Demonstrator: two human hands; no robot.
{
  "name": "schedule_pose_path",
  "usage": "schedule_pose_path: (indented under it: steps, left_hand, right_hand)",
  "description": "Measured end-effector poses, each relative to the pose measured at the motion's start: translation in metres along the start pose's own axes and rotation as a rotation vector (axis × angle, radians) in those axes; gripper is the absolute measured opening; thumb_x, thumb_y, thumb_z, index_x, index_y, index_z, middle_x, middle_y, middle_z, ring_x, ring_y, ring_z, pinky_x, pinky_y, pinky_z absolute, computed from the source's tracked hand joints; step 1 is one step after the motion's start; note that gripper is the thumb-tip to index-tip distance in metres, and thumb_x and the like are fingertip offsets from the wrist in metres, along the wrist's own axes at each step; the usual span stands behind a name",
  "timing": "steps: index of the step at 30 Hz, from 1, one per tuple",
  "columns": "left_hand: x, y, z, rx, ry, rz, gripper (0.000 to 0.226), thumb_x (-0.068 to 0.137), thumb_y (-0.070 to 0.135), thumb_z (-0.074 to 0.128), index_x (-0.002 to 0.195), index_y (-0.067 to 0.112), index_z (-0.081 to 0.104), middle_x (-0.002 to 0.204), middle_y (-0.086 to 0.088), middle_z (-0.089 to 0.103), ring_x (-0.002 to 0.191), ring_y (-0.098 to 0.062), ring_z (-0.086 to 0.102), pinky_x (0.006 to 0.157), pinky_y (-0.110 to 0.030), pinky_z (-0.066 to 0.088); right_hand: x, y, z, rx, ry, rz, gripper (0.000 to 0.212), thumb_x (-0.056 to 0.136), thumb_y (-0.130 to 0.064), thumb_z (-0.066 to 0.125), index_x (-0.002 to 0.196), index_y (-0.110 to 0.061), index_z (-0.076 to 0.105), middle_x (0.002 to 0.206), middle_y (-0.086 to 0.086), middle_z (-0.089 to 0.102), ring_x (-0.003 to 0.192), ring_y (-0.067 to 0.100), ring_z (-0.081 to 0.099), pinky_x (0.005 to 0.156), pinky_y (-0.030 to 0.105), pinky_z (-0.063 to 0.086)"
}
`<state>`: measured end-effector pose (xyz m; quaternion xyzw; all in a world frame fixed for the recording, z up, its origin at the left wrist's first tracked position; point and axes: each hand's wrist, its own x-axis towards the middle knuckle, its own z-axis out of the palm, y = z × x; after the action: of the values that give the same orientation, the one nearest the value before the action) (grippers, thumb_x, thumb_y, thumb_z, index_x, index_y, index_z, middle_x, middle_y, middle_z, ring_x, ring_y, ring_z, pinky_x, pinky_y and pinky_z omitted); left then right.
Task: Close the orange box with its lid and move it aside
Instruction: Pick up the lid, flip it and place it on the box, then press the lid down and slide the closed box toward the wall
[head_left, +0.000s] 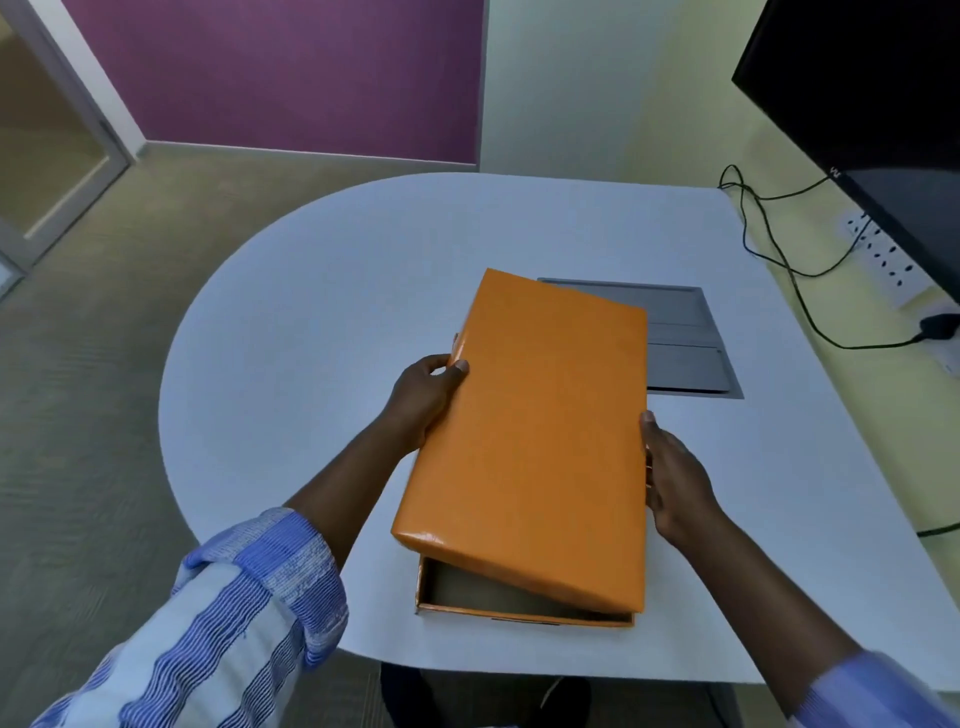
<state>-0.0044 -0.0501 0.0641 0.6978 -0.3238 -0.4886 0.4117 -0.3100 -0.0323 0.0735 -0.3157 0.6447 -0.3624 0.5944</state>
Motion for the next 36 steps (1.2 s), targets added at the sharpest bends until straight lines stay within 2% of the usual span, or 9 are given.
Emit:
schedule_pose_path:
  steps: [4, 6, 8, 11, 16, 23, 27, 32, 36]
  left_hand:
    - [-0.004, -0.001, 0.005, 0.186, -0.046, 0.052, 0.062, 0.094, 0.059, 0.058, 0.146, 0.025, 0.051, 0.127, 0.001, 0.064, 0.090, -0.008, 0.065, 0.072, -0.029, 0.054]
    - [-0.008, -0.005, 0.004, 0.239, -0.049, 0.047, 0.065, 0.094, 0.059, 0.057, 0.147, 0.023, 0.049, 0.140, -0.004, 0.062, 0.111, -0.024, 0.067, 0.094, -0.044, 0.057]
    - [-0.013, -0.012, 0.002, 0.308, -0.041, 0.061, 0.065, 0.095, 0.057, 0.057, 0.148, 0.019, 0.050, 0.142, -0.009, 0.062, 0.119, -0.030, 0.065, 0.101, -0.049, 0.055]
    - [-0.022, -0.027, 0.001, 0.413, -0.019, 0.104, 0.066, 0.096, 0.055, 0.058, 0.148, 0.015, 0.050, 0.140, -0.011, 0.062, 0.120, -0.031, 0.064, 0.101, -0.051, 0.054]
    - [-0.034, -0.052, 0.004, 0.664, 0.013, 0.128, 0.064, 0.098, 0.059, 0.051, 0.142, 0.013, 0.052, 0.135, -0.012, 0.062, 0.122, -0.034, 0.061, 0.106, -0.054, 0.046]
    - [-0.033, -0.062, 0.005, 0.733, -0.056, 0.136, 0.066, 0.098, 0.061, 0.048, 0.143, 0.013, 0.047, 0.135, -0.014, 0.055, 0.122, -0.034, 0.058, 0.107, -0.052, 0.044]
    - [-0.035, -0.061, 0.008, 0.756, -0.041, 0.138, 0.068, 0.098, 0.062, 0.048, 0.144, 0.012, 0.045, 0.137, -0.014, 0.051, 0.120, -0.034, 0.059, 0.104, -0.051, 0.047]
    - [-0.039, -0.052, 0.016, 0.734, 0.008, 0.132, 0.067, 0.096, 0.062, 0.052, 0.138, 0.010, 0.051, 0.135, -0.013, 0.052, 0.116, -0.034, 0.062, 0.095, -0.047, 0.050]
    - [-0.040, -0.042, 0.022, 0.718, 0.023, 0.071, 0.063, 0.096, 0.059, 0.055, 0.133, 0.008, 0.055, 0.134, -0.014, 0.053, 0.111, -0.033, 0.064, 0.081, -0.039, 0.050]
  right_hand:
    - [0.013, -0.002, 0.008, 0.025, 0.107, 0.021, 0.030, 0.096, -0.047, 0.063, 0.115, -0.024, 0.065, 0.114, 0.007, 0.072, 0.104, 0.029, 0.069, 0.091, 0.050, 0.057]
    - [0.019, -0.005, 0.009, -0.010, 0.121, 0.009, 0.033, 0.096, -0.048, 0.061, 0.117, -0.024, 0.066, 0.112, 0.005, 0.071, 0.103, 0.027, 0.068, 0.090, 0.046, 0.056]
    - [0.026, -0.009, 0.013, -0.098, 0.146, -0.011, 0.039, 0.099, -0.049, 0.057, 0.125, -0.022, 0.065, 0.109, 0.002, 0.069, 0.100, 0.025, 0.067, 0.086, 0.041, 0.054]
    - [0.033, -0.009, 0.022, -0.285, 0.165, -0.081, 0.043, 0.102, -0.050, 0.049, 0.125, -0.018, 0.066, 0.099, -0.001, 0.068, 0.093, 0.022, 0.065, 0.085, 0.039, 0.052]
    - [0.032, 0.003, 0.029, -0.578, 0.229, -0.159, 0.052, 0.103, -0.053, 0.041, 0.126, -0.016, 0.068, 0.118, 0.011, 0.070, 0.107, 0.032, 0.064, 0.098, 0.049, 0.052]
    - [0.023, 0.023, 0.021, -0.547, 0.211, -0.091, 0.039, 0.103, -0.054, 0.041, 0.108, -0.024, 0.066, 0.110, 0.008, 0.070, 0.098, 0.028, 0.065, 0.096, 0.049, 0.052]
    - [0.023, 0.024, 0.019, -0.507, 0.214, -0.047, 0.047, 0.102, -0.053, 0.044, 0.126, -0.019, 0.066, 0.094, -0.003, 0.067, 0.082, 0.016, 0.062, 0.083, 0.039, 0.049]
    - [0.027, 0.022, 0.017, -0.588, 0.196, -0.024, 0.050, 0.103, -0.051, 0.045, 0.129, -0.015, 0.065, 0.096, 0.002, 0.066, 0.082, 0.020, 0.059, 0.082, 0.039, 0.045]
    - [0.032, 0.013, 0.012, -0.692, 0.164, -0.050, 0.055, 0.103, -0.052, 0.042, 0.134, -0.012, 0.062, 0.123, 0.016, 0.067, 0.097, 0.029, 0.058, 0.088, 0.041, 0.047]
